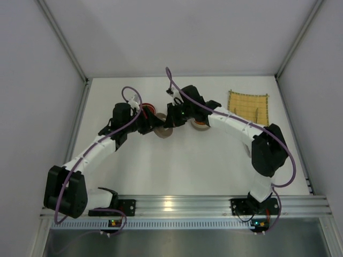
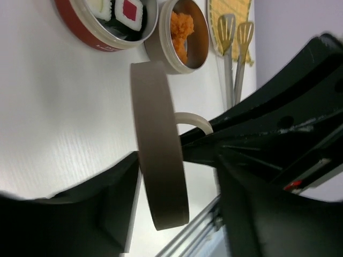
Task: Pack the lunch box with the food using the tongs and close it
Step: Close the box lid on the packing box.
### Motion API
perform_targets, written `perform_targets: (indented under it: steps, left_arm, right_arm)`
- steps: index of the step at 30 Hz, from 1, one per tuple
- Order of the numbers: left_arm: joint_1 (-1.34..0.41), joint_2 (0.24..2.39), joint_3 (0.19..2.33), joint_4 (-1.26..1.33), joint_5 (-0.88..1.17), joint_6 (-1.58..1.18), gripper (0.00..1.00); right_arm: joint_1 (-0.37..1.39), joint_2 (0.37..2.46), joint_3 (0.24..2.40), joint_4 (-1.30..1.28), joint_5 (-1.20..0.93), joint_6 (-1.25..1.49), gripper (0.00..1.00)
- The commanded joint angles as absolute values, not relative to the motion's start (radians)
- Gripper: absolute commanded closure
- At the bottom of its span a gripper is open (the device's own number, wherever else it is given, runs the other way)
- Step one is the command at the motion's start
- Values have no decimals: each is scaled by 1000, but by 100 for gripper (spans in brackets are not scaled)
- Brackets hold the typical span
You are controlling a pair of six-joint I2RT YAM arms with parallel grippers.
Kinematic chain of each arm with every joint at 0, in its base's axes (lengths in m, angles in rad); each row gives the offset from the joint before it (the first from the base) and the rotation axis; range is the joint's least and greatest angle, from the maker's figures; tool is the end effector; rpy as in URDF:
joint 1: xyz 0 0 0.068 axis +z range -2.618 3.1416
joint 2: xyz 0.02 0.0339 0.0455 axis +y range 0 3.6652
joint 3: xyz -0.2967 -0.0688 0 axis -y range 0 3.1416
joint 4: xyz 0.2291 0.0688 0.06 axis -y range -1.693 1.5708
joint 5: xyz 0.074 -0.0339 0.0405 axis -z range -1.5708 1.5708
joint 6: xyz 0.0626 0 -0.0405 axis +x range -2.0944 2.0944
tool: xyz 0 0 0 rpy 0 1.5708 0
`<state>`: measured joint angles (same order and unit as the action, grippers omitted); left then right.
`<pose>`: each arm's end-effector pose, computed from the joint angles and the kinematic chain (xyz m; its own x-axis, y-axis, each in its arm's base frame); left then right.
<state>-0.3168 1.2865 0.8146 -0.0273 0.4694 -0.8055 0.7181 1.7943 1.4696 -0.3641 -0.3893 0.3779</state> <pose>0.2592 -0.1148 0.2854 -0.7877 -0.4186 -0.4520 0.1258 0.6089 -0.7832 0.3036 0.2968 0.3027 -0.7509 -0.2028 -0.6285 -0.5942 0.6227 0.5091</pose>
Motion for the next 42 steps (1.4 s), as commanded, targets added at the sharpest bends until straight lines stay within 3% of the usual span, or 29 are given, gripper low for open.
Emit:
perform_targets:
  steps: [1, 2, 3, 8, 12, 20, 28, 35, 42]
  left_arm:
    - [-310, 1243, 839, 0, 512, -775, 36]
    - [-292, 1227, 862, -74, 520, -741, 9]
    - [-276, 1223, 877, -113, 535, -718, 2]
    - [-94, 1198, 997, -329, 701, -533, 2]
    - [30, 1200, 1075, -454, 866, -368, 2]
    - [57, 1316, 1153, -690, 1127, -69, 2]
    - [58, 1309, 1184, -796, 1014, 113, 2]
    - [58, 1301, 1134, -753, 1038, 84, 2]
    - [57, 1296, 1134, -739, 1055, 68, 2]
  right_arm:
    - [709, 1744, 1514, -408, -440, 241, 100]
    - [694, 1727, 1517, -432, -442, 207, 100]
    - [657, 1698, 1528, -495, -452, 169, 100]
    - [531, 1657, 1641, -776, -476, -144, 100]
    - [500, 1666, 1756, -995, -375, -401, 100]
    - [500, 1802, 1897, -1319, -345, -862, 100]
    - [486, 1925, 1950, -1315, -279, -1112, 100]
    - [436, 2106, 2160, -1367, -270, -1164, 100]
    - [430, 2186, 2180, -1347, -236, -1195, 100]
